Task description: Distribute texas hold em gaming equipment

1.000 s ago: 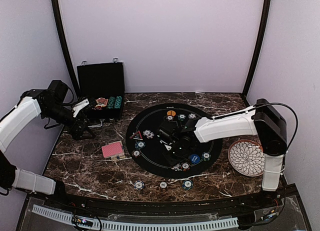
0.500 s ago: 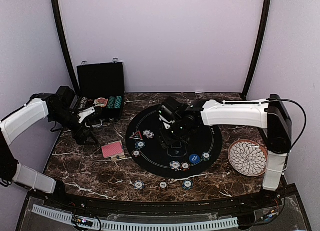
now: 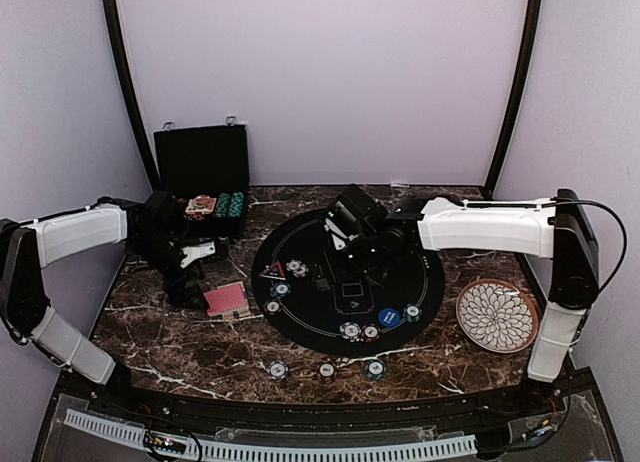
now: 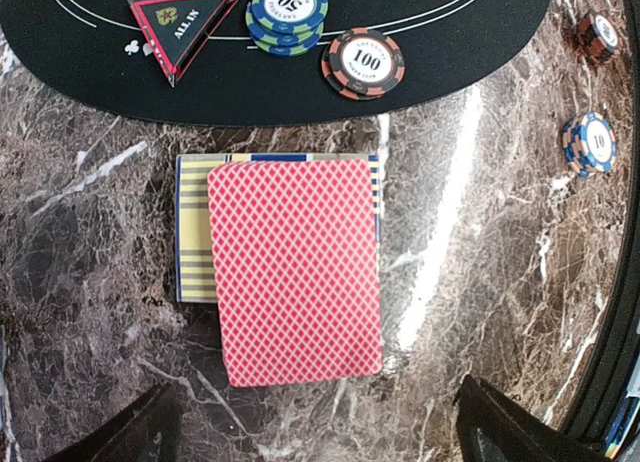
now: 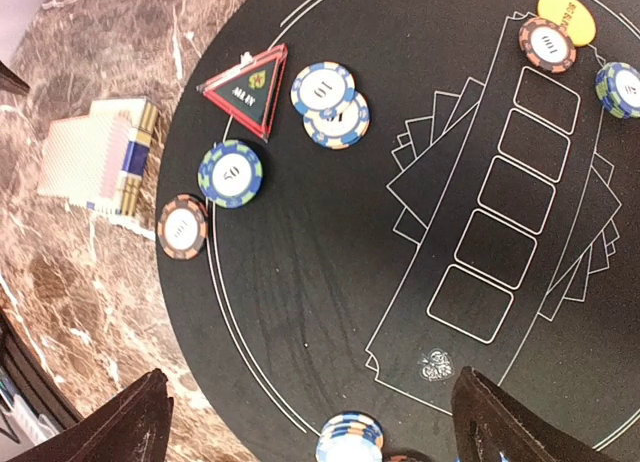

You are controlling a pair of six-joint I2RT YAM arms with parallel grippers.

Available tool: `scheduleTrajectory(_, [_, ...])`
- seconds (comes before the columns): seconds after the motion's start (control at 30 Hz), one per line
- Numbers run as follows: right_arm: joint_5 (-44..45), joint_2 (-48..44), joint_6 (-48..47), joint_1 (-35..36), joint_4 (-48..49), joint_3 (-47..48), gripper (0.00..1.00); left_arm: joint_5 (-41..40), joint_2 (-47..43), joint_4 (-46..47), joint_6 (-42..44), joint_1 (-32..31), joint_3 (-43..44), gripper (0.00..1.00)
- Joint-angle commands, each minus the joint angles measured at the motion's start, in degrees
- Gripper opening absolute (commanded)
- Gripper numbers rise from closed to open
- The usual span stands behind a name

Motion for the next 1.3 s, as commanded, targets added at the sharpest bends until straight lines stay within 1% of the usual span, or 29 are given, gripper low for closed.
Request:
scheduleTrajectory(0.0, [-1.2,-2.9,2.5,-0.8,4.3,-2.4,0.98,-2.4,0.0,4.2,2.3,-1.7,-2.8,0.99])
scheduleTrajectory(0.13, [-1.3,-3.4,3.3,-0.9,5.5,-3.3,0.99,-5.9,1.0,6.8,3.5,-3.3,-4.8,0.99])
scheduleTrajectory(0.33, [-1.4,-4.5,3.8,-0.8,6.3,-4.7,0.99,-7.9,2.9,10.3,3.0,-4.1,-5.3,0.99])
scheduleTrajectory(0.53, [-1.2,-5.7,4.2,-0.9,6.8,-6.4,0.98,-9.8,2.9,11.4,4.3,-6.1,-6.3,0.99])
scheduleTrajectory(0.97, [-1.0,-7.4,4.4,-0.8,6.8,-7.8,0.99,-10.5,5.2,11.0,3.9,-7.2,-4.9,0.99])
scheduleTrajectory(1.27, [-0.9,-8.0,4.3,-0.8,6.4,-8.2,0.99,-11.6,7.1,12.5,2.6,-7.2,-4.3,0.99])
